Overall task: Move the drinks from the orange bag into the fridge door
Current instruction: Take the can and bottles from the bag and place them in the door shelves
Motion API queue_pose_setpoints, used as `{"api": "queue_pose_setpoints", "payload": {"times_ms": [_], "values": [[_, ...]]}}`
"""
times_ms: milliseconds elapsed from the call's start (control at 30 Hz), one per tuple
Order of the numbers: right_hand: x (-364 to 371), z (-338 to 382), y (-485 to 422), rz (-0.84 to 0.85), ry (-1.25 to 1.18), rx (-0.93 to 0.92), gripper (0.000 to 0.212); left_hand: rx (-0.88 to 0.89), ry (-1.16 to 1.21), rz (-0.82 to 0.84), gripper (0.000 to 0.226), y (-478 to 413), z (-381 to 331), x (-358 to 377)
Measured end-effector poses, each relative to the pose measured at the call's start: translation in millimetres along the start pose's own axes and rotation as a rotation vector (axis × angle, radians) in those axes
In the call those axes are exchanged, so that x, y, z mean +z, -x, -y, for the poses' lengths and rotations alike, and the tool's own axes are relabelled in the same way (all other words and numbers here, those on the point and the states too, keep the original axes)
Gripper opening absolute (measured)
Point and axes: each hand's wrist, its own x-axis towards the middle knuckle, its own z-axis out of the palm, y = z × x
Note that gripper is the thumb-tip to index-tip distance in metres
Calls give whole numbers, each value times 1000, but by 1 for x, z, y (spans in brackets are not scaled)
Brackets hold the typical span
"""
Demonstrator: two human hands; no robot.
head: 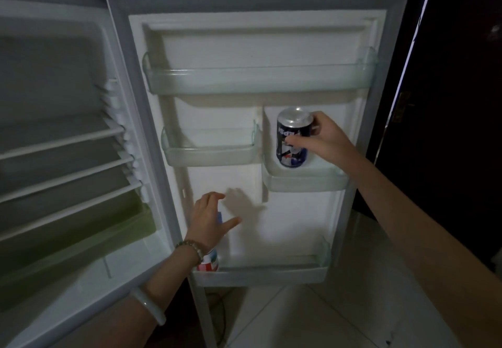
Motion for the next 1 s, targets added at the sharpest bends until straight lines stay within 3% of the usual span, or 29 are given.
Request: {"api": "queue_pose_setpoints", "payload": {"times_ms": [400,567,633,733,867,1000], "values": [[28,-29,-5,78,65,17,35,15,-46,57,66,11,-3,-2],[29,-29,0,85,31,-5,36,12,-52,88,64,14,-4,0],[29,-30,4,91,29,-20,43,6,-59,103,65,15,-5,1],[25,-30,16,-16,243,-46,78,16,-90,112,70,13,-6,1],[30,-22,57,-130,497,-332,74,99,-205,111,75,12,-7,-2],[77,-29,104,1,566,-556,62,195,-357,67,73,24,0,-15]]}}
